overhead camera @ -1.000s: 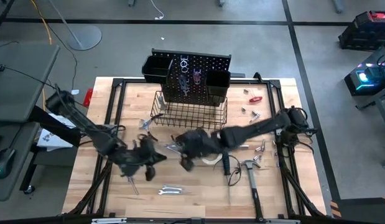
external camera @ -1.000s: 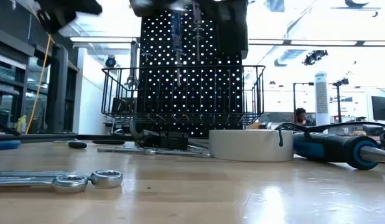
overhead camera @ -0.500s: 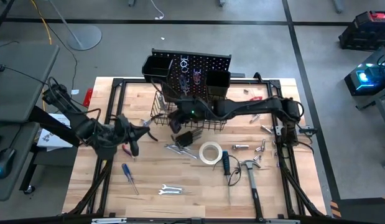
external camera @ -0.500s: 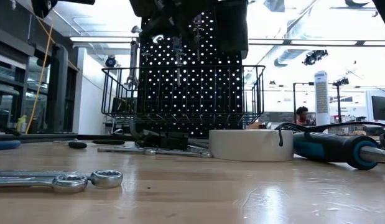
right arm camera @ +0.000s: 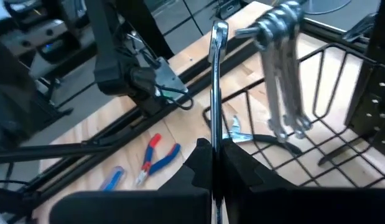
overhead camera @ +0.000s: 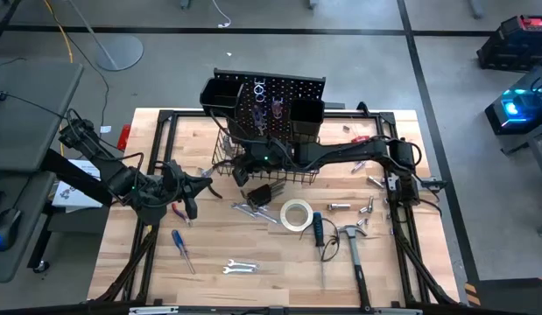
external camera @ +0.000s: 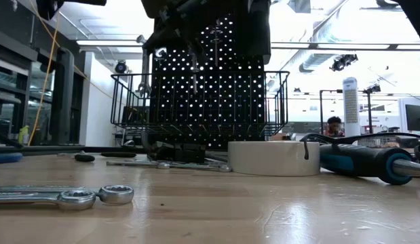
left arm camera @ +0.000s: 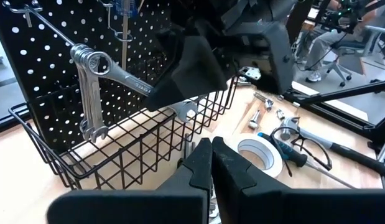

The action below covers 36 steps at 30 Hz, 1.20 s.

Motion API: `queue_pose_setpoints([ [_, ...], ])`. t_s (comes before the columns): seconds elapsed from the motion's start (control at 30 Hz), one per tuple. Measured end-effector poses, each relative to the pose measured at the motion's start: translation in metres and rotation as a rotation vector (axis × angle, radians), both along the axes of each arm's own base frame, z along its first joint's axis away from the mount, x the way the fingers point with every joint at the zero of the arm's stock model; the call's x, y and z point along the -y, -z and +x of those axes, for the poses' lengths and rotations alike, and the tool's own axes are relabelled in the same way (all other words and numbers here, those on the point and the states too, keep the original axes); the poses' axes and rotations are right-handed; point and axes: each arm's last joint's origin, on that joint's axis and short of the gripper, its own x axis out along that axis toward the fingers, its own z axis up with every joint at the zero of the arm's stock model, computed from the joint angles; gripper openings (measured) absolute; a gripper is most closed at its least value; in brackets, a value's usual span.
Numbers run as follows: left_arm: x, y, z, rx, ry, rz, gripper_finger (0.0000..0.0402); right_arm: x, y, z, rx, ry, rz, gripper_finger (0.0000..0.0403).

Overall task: Hang tools onto peg board
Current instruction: Hang the wrench on the peg board

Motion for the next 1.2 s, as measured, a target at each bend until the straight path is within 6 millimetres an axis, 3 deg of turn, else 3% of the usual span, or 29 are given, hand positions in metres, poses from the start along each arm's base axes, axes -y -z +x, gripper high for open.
queue_pose_setpoints([
  [0.47, 0.000, 0.000, 0.000, -0.003, 0.008, -0.003, 0.0000, -0.001, -0.005, -0.004, -0.014, -0.026, -0.020, 0.0000],
  [0.7, 0.000, 0.000, 0.000, -0.006, 0.009, -0.002, 0.0000, 0.008, -0.012, -0.011, -0.032, 0.034, -0.045, 0.0000],
  [1.07, 0.000, 0.000, 0.000, -0.007, 0.009, -0.001, 0.0000, 0.012, -0.007, -0.012, -0.069, 0.026, -0.029, 0.0001],
  [1.2, 0.000, 0.000, 0.000, -0.007, 0.009, -0.001, 0.0000, 0.014, -0.007, -0.012, -0.076, 0.048, -0.040, 0.0020],
])
